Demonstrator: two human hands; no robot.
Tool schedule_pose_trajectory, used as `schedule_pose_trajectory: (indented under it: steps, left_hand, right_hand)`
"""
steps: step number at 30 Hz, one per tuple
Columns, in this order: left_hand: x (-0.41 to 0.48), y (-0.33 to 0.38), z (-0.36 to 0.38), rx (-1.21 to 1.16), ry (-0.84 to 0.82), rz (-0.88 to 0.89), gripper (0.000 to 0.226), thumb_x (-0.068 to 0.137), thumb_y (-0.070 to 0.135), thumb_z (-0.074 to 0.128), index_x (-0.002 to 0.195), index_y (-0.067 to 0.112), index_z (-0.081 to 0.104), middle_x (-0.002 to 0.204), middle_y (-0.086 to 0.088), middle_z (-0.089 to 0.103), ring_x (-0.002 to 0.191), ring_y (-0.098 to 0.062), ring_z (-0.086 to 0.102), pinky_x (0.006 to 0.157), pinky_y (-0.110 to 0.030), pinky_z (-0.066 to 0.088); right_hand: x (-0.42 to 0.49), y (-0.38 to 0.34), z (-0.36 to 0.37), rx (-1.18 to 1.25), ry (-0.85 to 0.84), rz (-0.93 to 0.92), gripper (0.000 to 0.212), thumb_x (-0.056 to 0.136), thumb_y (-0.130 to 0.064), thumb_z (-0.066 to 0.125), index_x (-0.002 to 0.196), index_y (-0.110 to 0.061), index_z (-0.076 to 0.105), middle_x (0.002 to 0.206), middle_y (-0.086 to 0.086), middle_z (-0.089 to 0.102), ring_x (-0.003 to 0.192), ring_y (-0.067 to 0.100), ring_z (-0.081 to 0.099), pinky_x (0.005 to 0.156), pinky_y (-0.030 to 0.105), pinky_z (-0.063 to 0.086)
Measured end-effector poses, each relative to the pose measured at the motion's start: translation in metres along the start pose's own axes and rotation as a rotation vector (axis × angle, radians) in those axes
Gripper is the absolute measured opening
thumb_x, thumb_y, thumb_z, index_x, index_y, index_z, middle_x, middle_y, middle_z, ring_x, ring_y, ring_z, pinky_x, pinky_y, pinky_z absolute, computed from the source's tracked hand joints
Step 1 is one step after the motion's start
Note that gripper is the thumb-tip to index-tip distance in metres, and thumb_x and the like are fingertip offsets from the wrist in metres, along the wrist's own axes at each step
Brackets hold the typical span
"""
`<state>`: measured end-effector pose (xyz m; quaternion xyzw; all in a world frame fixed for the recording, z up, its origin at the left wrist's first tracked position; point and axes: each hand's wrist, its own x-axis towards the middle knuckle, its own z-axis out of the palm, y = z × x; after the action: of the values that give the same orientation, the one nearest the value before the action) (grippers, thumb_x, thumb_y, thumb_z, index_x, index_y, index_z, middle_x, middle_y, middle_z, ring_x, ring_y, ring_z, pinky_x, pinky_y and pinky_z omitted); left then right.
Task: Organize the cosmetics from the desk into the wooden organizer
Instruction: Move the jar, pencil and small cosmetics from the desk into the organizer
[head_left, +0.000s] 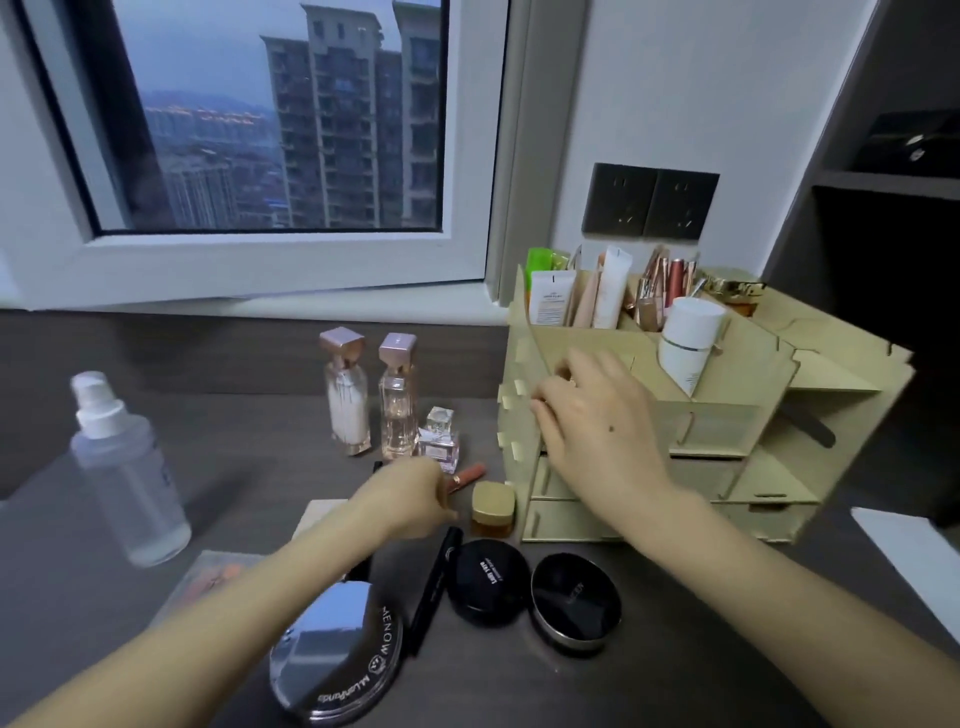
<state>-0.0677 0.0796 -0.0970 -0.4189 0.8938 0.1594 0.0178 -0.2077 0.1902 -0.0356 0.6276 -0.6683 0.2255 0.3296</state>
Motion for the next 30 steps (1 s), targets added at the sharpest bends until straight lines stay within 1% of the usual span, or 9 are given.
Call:
schedule_pose_trajectory:
  steps: [2,6,10,13,16,19,21,25,30]
  left_hand:
    - [-0.005,-0.002,0.014,0.018,-0.055,-0.011,0.049,0.085,0.031,0.057,0.133,0.028,0.048,0.084,-0.017,0.057,0.083,-0.031,0.059,0.066,-0.027,0.042]
    - [-0.006,0.003,0.026,-0.114,-0.036,-0.104,0.036,0.086,0.026,0.057,0.105,-0.004,0.062,0.063,-0.009,0.059,0.071,-0.027,0.066,0.067,-0.029,0.049]
    - [-0.002,0.004,0.021,-0.155,-0.119,-0.128,0.033,0.085,0.019,0.058,0.11,-0.002,0.059,0.051,-0.002,0.054,0.053,-0.018,0.064,0.064,-0.026,0.054]
    - [-0.004,0.004,0.014,-0.235,-0.1,-0.142,0.016,0.081,0.018,0.061,0.086,0.003,0.057,0.053,-0.002,0.057,0.042,-0.009,0.057,0.044,-0.014,0.046]
    - [-0.009,-0.002,0.003,-0.431,0.042,-0.043,0.027,0.077,0.014,0.062,0.053,0.013,0.05,0.049,-0.001,0.055,0.039,-0.006,0.05,0.044,-0.014,0.039]
    - [-0.022,-0.001,-0.02,-0.813,0.151,0.038,0.027,0.082,0.009,0.063,0.058,0.012,0.052,0.056,-0.006,0.059,0.044,-0.007,0.058,0.051,-0.021,0.048]
    - [-0.025,0.0,-0.036,-1.078,0.158,0.06,0.025,0.087,0.006,0.058,0.064,0.007,0.051,0.055,-0.002,0.059,0.046,-0.005,0.061,0.048,-0.017,0.05]
    - [-0.03,0.006,-0.054,-1.486,0.055,0.065,0.013,0.091,0.007,0.05,0.08,0.0,0.054,0.062,-0.005,0.067,0.056,-0.011,0.068,0.054,-0.025,0.057]
    - [-0.033,0.036,-0.056,-1.625,-0.09,0.104,0.018,0.091,0.008,0.052,0.076,0.004,0.061,0.063,-0.012,0.07,0.054,-0.015,0.069,0.052,-0.018,0.057]
  right_hand:
    - [-0.004,-0.004,-0.005,-0.058,0.085,-0.003,0.013,0.069,-0.007,0.074,0.062,-0.008,0.063,0.069,0.007,0.058,0.063,0.027,0.052,0.053,0.025,0.028]
    - [-0.016,-0.014,-0.001,-0.03,0.11,-0.059,0.011,0.071,-0.008,0.071,0.064,-0.009,0.063,0.072,0.006,0.059,0.066,0.026,0.053,0.053,0.028,0.035]
    - [-0.024,-0.022,0.009,0.032,0.029,-0.07,0.015,0.073,-0.012,0.07,0.062,-0.011,0.061,0.07,0.004,0.058,0.066,0.024,0.053,0.049,0.029,0.038]
    - [-0.03,-0.024,0.014,0.112,-0.026,-0.039,0.013,0.074,-0.016,0.073,0.064,-0.015,0.065,0.067,-0.001,0.057,0.064,0.02,0.052,0.048,0.025,0.032]
    - [-0.034,-0.029,0.016,0.259,-0.187,0.077,0.008,0.082,-0.026,0.066,0.078,-0.019,0.069,0.075,-0.005,0.061,0.074,0.018,0.055,0.06,0.025,0.036]
    - [-0.036,-0.034,0.02,0.581,-0.473,0.298,0.021,0.085,-0.039,0.059,0.101,-0.026,0.064,0.086,-0.008,0.065,0.082,0.013,0.059,0.076,0.031,0.049]
    - [-0.038,-0.039,0.02,0.828,-0.546,0.418,0.023,0.084,-0.036,0.061,0.105,-0.026,0.06,0.081,-0.006,0.064,0.074,0.011,0.061,0.073,0.034,0.053]
    - [-0.04,-0.041,0.007,1.204,-0.31,0.589,0.013,0.092,-0.015,0.055,0.095,-0.027,0.058,0.068,0.001,0.061,0.058,0.009,0.057,0.049,0.023,0.048]
    - [-0.015,-0.008,-0.026,1.3,0.047,0.65,0.002,0.089,-0.012,0.059,0.089,-0.014,0.06,0.062,0.002,0.062,0.051,0.009,0.054,0.044,0.02,0.045]
